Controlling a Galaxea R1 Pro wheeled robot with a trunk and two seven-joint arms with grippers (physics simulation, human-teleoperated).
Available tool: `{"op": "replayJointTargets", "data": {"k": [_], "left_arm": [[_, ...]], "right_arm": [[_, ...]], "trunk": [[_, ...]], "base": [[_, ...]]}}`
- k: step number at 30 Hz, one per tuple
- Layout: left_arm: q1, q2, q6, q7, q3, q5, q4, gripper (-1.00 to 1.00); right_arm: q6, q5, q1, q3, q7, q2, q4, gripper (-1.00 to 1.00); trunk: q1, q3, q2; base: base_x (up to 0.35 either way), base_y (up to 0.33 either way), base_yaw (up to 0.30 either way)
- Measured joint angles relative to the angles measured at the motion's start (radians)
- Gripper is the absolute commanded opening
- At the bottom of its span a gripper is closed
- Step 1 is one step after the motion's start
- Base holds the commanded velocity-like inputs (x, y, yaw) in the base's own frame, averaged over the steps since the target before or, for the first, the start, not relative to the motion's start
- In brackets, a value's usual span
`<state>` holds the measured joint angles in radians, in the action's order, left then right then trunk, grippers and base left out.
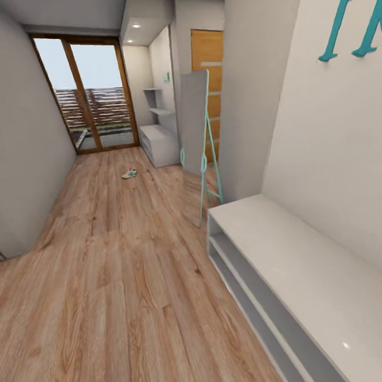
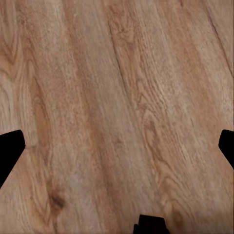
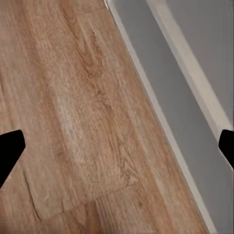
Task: Pick up the two gym shoes and the two sandals from the corridor floor and place them onto the hallstand (shoe rack) in the corridor, making sure they are on the rack and not on the floor. Arrange them so the two gym shoes are next to each other and the two sandals are next to each other.
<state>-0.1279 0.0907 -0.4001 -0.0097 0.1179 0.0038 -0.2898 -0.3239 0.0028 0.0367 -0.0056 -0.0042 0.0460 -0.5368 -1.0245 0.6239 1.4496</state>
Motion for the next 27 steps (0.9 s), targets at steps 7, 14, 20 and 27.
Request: {"op": "replayJointTargets", "data": {"k": [7,14,20,27], "left_arm": [[0.000,0.000,0.000,0.000,-0.002,-0.006,0.000,1.00],[0.000,0.001,0.000,0.000,-0.002,-0.008,0.000,1.00],[0.000,0.002,0.000,0.000,-0.001,-0.007,0.000,1.00],[0.000,0.002,0.000,0.000,0.000,-0.003,0.000,1.00]], "right_arm": [[0.000,0.000,0.000,0.000,0.000,0.000,0.000,1.00],[0.000,0.000,0.000,0.000,0.000,0.000,0.000,1.00],[0.000,0.000,0.000,0.000,0.000,0.000,0.000,1.00],[0.000,0.000,0.000,0.000,0.000,0.000,0.000,1.00]], "trunk": [[0.000,0.005,0.000],[0.000,0.010,0.000],[0.000,0.014,0.000],[0.000,0.018,0.000]], "base": [[0.304,0.164,0.268],[0.333,0.031,0.268],[0.338,0.002,0.268],[0.339,0.028,0.268]]}}
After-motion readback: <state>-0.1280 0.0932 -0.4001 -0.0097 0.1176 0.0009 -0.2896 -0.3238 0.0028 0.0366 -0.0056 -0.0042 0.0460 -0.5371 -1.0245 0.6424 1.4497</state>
